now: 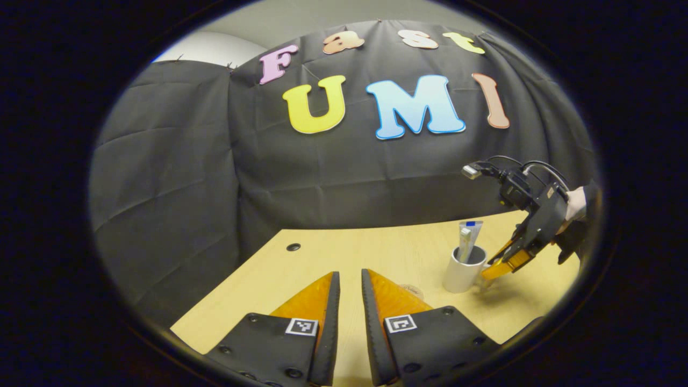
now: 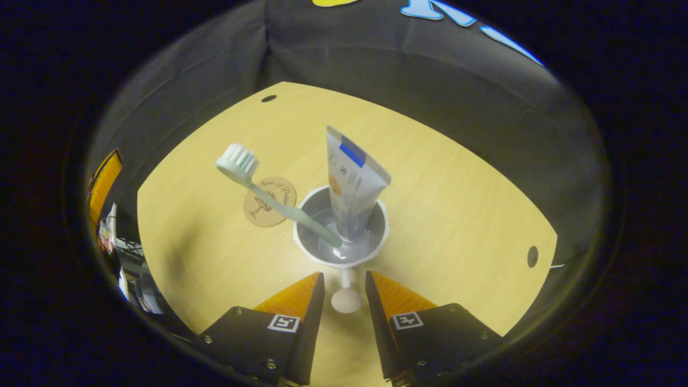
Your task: Put the toothbrush and toothpaste on the desktop into the cup, then pick up the cup and place it on the coaster on the desktop.
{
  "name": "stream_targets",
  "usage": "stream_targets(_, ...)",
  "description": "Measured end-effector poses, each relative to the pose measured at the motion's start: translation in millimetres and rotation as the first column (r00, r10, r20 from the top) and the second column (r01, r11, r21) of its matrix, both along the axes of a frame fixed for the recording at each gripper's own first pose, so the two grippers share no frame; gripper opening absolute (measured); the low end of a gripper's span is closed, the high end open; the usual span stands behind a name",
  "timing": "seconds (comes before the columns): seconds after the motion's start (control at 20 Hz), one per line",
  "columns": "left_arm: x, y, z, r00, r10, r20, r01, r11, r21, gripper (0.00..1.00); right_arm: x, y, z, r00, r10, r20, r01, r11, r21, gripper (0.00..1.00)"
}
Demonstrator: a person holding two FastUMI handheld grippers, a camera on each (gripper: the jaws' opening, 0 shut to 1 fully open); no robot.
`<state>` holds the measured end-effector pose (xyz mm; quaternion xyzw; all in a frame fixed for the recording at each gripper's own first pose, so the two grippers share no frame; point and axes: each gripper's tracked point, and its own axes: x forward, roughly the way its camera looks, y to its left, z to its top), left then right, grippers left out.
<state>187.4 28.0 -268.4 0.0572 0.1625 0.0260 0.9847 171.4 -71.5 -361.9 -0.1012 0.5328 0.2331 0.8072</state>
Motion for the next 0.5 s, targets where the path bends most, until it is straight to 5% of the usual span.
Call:
stream_targets(0.25,-3.0,14.0,-0.2,0.999,0.038,-0.008,-0.038,0.999,0.01,0.41,1.1,2.9,-17.5,0.999,0.009,-0.046,-0.009,1.0,-0.019,0.45)
stream_targets(0.35,-4.9,19.6,-1.1,0.999,0.052,-0.012,-0.052,0.999,0.01,0.41,-1.5,4.0,-19.1,0.998,0.019,-0.054,-0.02,1.0,-0.014,0.25)
stream_targets(0.45,-3.9,22.2,-3.7,0.998,0.062,-0.018,-0.062,0.998,0.003,0.41,-1.8,2.9,-18.5,0.998,0.022,-0.056,-0.023,1.0,-0.013,0.25)
stream_targets(0.5,-3.7,21.5,-4.3,0.998,0.066,-0.021,-0.066,0.998,0.0,0.31,-1.2,3.6,-17.7,0.998,0.028,-0.051,-0.029,0.999,-0.015,0.25)
